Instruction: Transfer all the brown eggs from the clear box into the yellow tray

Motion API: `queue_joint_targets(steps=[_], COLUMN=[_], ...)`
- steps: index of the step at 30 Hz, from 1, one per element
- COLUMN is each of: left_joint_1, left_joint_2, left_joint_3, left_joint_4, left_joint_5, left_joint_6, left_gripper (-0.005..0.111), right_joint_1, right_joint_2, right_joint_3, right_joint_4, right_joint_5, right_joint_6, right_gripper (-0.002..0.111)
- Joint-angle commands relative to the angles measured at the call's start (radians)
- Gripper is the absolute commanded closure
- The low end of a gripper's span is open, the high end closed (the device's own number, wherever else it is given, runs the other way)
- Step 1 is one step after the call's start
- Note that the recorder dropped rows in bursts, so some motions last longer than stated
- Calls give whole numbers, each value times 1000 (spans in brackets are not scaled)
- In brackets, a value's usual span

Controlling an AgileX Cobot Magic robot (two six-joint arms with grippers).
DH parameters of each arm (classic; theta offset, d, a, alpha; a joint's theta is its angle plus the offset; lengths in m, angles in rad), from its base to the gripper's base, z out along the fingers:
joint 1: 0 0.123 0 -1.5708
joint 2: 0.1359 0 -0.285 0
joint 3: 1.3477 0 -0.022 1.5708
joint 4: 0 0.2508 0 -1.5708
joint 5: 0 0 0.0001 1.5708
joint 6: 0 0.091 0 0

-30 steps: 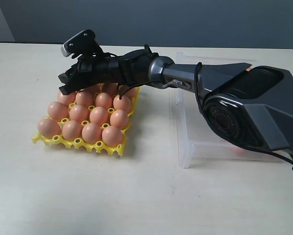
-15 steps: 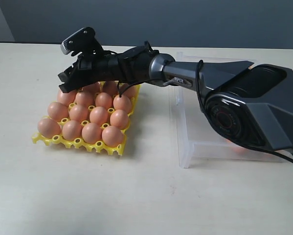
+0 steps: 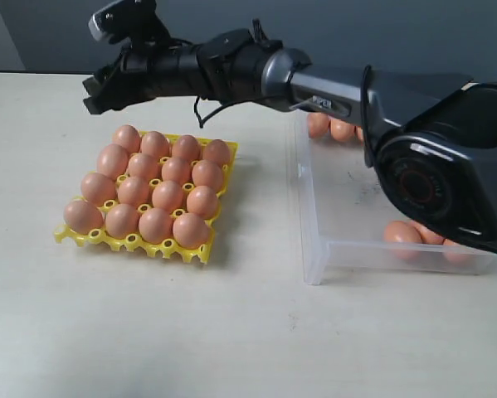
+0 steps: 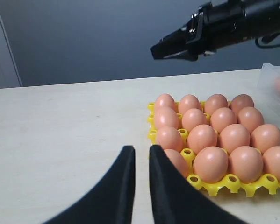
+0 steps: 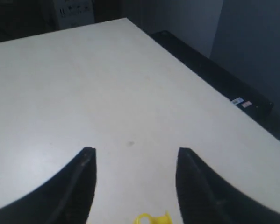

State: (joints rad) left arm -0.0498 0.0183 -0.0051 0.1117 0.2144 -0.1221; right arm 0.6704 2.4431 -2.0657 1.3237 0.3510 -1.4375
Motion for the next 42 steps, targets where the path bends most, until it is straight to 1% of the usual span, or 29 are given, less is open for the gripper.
queue_joint_targets(steps=[1,3,4,6,8,10,15,18,20,25,27,30,33,34,37,38,39,40,42], left_joint_1=[-2,-2,-2,-2,-2,-2,-2,-2,-2,-2,-2,-2,-2,-2,-2,-2,-2,-2,-2], left_joint_2=[6,6,6,6,6,6,6,6,6,6,6,6,6,6,6,6,6,6,6], left_joint_3=[5,5,5,5,5,5,5,5,5,5,5,5,5,5,5,5,5,5,5], left_joint_4=[2,2,2,2,2,2,2,2,2,2,2,2,2,2,2,2,2,2,2], left_joint_5=[-6,-6,-6,-6,-6,-6,-6,-6,-6,-6,-6,-6,-6,-6,-6,-6,-6,-6,-6], left_joint_6=[-1,-1,-1,-1,-1,-1,-1,-1,-1,-1,-1,-1,-1,-1,-1,-1,-1,-1,-1], left_gripper=[95,95,95,95,95,95,95,95,95,95,95,95,95,95,95,95,95,95,95], right_joint_1=[-1,-1,-1,-1,-2,-2,-2,-2,-2,-2,-2,-2,-2,-2,-2,-12,-17,-32,-55], right_joint_2=[-114,-157,-182,-225,-268,-319,-421,-477,-507,-572,-590,-613,-619,-619,-619,-617,-617,-617,-617], right_joint_3=[-4,-4,-4,-4,-4,0,-2,-2,-2,-2,-2,-2,-2,-4,-4,-4,-4,-4,-4], right_joint_4=[-334,-497,-581,-701,-768,-784,-772,-772,-772,-786,-802,-788,-690,-681,-752,-819,-842,-859,-858], right_joint_5=[71,155,195,244,268,281,369,514,643,835,848,799,752,752,757,759,753,744,738], right_joint_6=[244,373,441,570,674,718,741,758,758,805,808,810,856,829,804,853,880,913,918], right_gripper=[84,98,102,102,102,102,102,102,102,103,103,103,103,103,103,103,103,103,103])
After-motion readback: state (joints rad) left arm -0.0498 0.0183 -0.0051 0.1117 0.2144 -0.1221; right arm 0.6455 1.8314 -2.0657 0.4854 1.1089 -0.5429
